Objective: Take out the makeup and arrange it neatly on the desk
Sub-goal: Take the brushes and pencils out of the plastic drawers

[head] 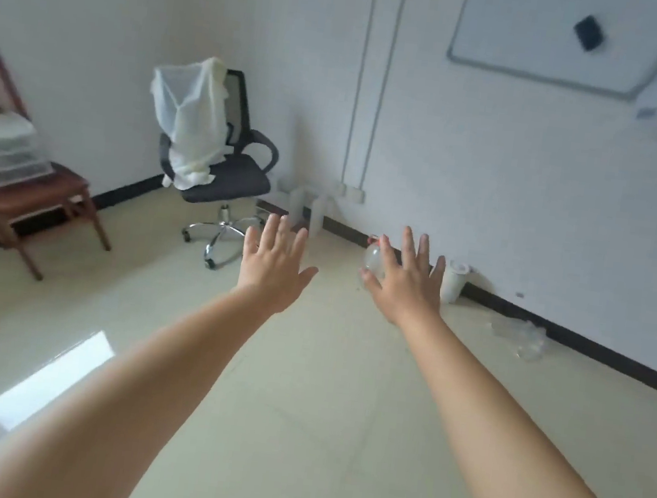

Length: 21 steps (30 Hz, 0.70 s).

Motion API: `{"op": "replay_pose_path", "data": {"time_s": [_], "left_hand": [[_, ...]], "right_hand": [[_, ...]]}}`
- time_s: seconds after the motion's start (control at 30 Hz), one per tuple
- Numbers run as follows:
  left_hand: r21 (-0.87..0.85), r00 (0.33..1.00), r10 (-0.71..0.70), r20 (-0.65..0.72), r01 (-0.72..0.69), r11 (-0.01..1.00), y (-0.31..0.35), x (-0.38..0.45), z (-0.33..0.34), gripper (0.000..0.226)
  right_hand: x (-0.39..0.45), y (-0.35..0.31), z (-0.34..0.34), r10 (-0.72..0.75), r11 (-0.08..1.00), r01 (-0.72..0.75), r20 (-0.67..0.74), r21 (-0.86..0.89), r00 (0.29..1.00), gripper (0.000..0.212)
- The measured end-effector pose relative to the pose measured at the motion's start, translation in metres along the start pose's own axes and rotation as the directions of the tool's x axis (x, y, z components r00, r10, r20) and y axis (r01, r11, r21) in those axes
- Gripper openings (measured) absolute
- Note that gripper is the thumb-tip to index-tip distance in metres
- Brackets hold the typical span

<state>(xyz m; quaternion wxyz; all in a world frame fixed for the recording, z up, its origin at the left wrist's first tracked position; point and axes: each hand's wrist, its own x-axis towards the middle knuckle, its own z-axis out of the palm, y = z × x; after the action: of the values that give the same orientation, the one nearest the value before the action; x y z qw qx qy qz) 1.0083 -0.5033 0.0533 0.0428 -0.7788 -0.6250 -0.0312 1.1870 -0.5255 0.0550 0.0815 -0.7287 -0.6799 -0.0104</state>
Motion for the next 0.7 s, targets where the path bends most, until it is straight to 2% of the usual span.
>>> {"op": "replay_pose_path", "data": {"time_s": [0.13, 0.33, 0.53, 0.7], "left_hand": [[-0.003, 0.961, -0.274, 0.050, 0.274, 0.962, -0.097, 0.005, 0.021, 0.065], [0.041, 0.826, -0.560, 0.070, 0.558, 0.829, -0.206, 0.056, 0.043, 0.063], [0.027, 0.679, -0.729, 0.088, 0.730, 0.683, -0.283, 0.119, 0.049, 0.062], [0.050, 0.541, -0.832, 0.121, 0.834, 0.550, -0.357, 0.142, 0.057, 0.061]], "right_hand": [[0.058, -0.073, 0.042, -0.155, 0.988, 0.154, 0.068, 0.030, 0.985, 0.063], [0.176, -0.165, 0.078, -0.360, 0.933, 0.356, 0.103, 0.054, 0.927, 0.063], [0.296, -0.256, 0.095, -0.517, 0.856, 0.510, 0.118, 0.087, 0.848, 0.061], [0.349, -0.365, 0.124, -0.689, 0.724, 0.677, 0.178, 0.130, 0.703, 0.062]]}}
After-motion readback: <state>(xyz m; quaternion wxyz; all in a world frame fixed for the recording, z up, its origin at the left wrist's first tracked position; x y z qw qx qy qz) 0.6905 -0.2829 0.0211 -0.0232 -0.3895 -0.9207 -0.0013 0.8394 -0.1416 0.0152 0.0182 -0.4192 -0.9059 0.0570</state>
